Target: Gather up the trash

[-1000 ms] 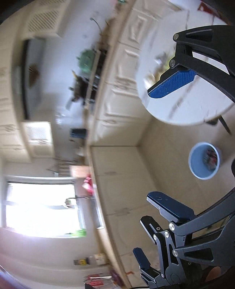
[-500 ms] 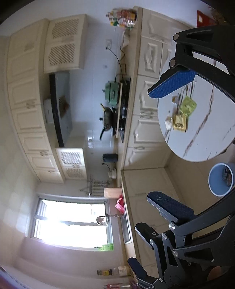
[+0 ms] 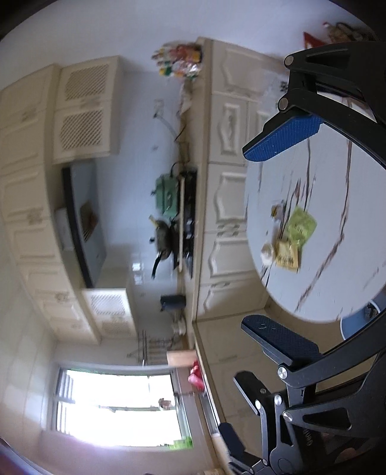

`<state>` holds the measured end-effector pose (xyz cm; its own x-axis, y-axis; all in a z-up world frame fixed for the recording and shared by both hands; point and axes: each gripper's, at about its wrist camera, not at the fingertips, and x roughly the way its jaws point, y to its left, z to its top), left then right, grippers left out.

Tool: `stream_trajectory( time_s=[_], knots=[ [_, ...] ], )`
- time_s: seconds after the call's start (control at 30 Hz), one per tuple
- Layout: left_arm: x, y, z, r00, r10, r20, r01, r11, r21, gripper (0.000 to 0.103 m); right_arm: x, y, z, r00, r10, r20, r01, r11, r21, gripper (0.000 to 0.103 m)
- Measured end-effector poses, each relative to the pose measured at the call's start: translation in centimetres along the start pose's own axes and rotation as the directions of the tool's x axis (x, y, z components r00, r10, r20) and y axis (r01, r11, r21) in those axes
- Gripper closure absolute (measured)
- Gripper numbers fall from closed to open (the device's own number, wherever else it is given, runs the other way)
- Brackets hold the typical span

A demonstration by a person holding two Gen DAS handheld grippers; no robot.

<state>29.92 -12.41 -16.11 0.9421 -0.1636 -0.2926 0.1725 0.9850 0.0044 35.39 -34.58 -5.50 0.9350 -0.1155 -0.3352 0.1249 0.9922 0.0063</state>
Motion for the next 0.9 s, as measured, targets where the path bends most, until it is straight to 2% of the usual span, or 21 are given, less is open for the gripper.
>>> stream_trajectory(
  time_s=[0.17, 0.37, 0.43, 0.5, 0.57, 0.7, 0.77, 0.83, 0.87, 0.9],
  knots=[
    [6.0, 0.9, 0.4, 0.989, -0.042, -0.143, 0.037, 0.999, -0.037, 0.001, 4.4, -4.8, -1.1, 0.993, -0.075, -0.096, 0.08, 0.995, 0.054, 0.0],
    [14.4, 1.0, 1.8, 0.952, -0.072, -0.296, 0.056, 0.997, -0.06, 0.001, 10.2, -8.6, -3.1, 0.969, -0.118, -0.215, 0.138, 0.987, 0.079, 0.0],
    [17.9, 0.3, 2.7, 0.935, -0.093, -0.342, 0.076, 0.995, -0.062, 0.001, 12.4, -9.2, -4.0, 0.958, -0.123, -0.258, 0.147, 0.986, 0.074, 0.0],
    [21.2, -0.9, 3.1, 0.908, -0.109, -0.404, 0.103, 0.994, -0.037, 0.001, 14.4, -9.5, -4.9, 0.948, -0.118, -0.297, 0.146, 0.987, 0.072, 0.0],
    [24.9, -1.8, 5.1, 0.895, -0.116, -0.43, 0.116, 0.993, -0.025, 0.001, 16.3, -9.7, -5.7, 0.936, -0.114, -0.333, 0.145, 0.987, 0.067, 0.0],
    [30.9, -3.5, 5.6, 0.855, -0.106, -0.508, 0.131, 0.991, 0.012, 0.001, 20.5, -9.8, -7.1, 0.908, -0.098, -0.408, 0.136, 0.989, 0.064, 0.0],
    [33.6, -4.0, 5.5, 0.844, -0.097, -0.527, 0.126, 0.992, 0.02, 0.001, 22.3, -10.0, -7.7, 0.891, -0.087, -0.445, 0.133, 0.988, 0.074, 0.0],
    [36.2, -4.4, 5.4, 0.826, -0.111, -0.553, 0.142, 0.99, 0.014, 0.001, 23.6, -10.2, -8.3, 0.876, -0.079, -0.476, 0.139, 0.986, 0.091, 0.0],
    [37.4, -4.5, 5.2, 0.812, -0.124, -0.57, 0.154, 0.988, 0.004, 0.001, 24.1, -10.3, -8.7, 0.871, -0.076, -0.485, 0.139, 0.986, 0.095, 0.0],
    [38.8, -4.5, 5.1, 0.787, -0.138, -0.601, 0.164, 0.986, -0.012, 0.001, 24.4, -10.3, -8.9, 0.868, -0.073, -0.49, 0.138, 0.986, 0.096, 0.0]
  ],
)
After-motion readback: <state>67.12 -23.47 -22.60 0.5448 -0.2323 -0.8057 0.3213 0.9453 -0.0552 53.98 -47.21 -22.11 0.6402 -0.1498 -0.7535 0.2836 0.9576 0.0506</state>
